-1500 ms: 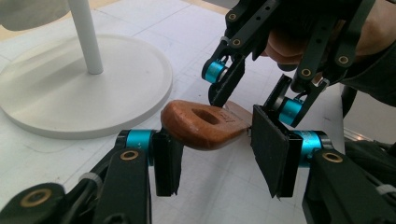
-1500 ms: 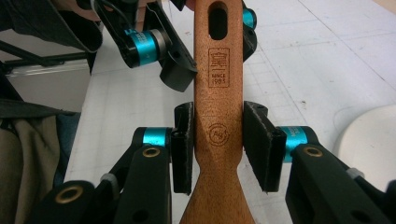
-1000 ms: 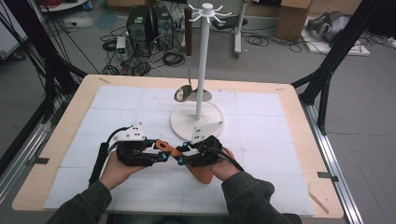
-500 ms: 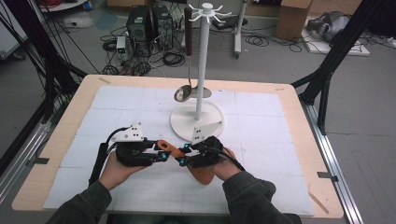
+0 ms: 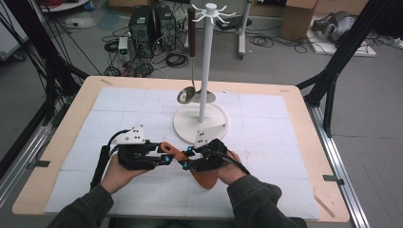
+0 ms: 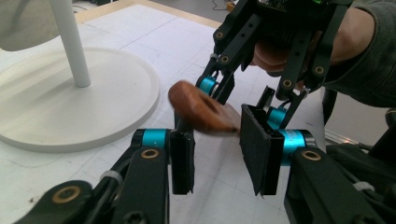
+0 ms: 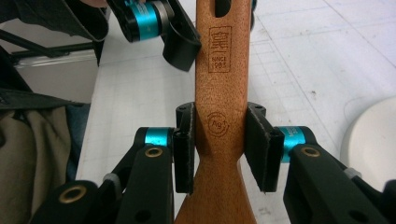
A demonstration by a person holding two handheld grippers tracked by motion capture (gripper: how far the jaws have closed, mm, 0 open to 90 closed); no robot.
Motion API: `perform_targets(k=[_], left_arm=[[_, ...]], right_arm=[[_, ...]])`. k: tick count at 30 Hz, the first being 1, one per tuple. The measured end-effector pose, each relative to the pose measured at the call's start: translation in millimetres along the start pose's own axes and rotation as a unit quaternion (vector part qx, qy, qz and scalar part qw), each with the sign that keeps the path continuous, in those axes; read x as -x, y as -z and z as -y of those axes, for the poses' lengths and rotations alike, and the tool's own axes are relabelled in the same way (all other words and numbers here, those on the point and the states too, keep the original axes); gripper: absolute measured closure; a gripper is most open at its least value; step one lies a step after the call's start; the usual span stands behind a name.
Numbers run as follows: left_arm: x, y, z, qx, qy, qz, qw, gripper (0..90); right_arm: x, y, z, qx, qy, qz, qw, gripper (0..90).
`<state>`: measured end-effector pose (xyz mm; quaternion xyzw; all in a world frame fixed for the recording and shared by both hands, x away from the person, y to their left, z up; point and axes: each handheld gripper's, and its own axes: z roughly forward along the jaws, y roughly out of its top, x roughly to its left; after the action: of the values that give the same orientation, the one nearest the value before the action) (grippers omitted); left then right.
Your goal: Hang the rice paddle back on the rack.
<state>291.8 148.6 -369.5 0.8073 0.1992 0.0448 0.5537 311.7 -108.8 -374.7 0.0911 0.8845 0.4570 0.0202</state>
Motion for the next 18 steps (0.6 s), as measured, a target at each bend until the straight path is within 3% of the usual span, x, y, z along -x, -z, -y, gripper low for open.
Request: perform_targets(k=[5,9,18], left_arm=[[-0.1,0.6,-0.1,0.000,0.004,0.007,1.0000,65.7],[0.2,2.5,-0.4,0.002,0.001,0.016,0.9999,68.2],[3.2,4.9,-1.5,0.012,-0.008,0.042,0.9990,74.0]], right_arm=[[-3.2,-3.8,-5.0,0.007,0.002,0.000,1.0000,66.2],[-1.7,-3.6,-5.2,0.007,-0.008,-0.019,0.9998,64.9],[-3.6,0.6,-8.9,-0.010,0.011,-0.031,0.9994,69.2]])
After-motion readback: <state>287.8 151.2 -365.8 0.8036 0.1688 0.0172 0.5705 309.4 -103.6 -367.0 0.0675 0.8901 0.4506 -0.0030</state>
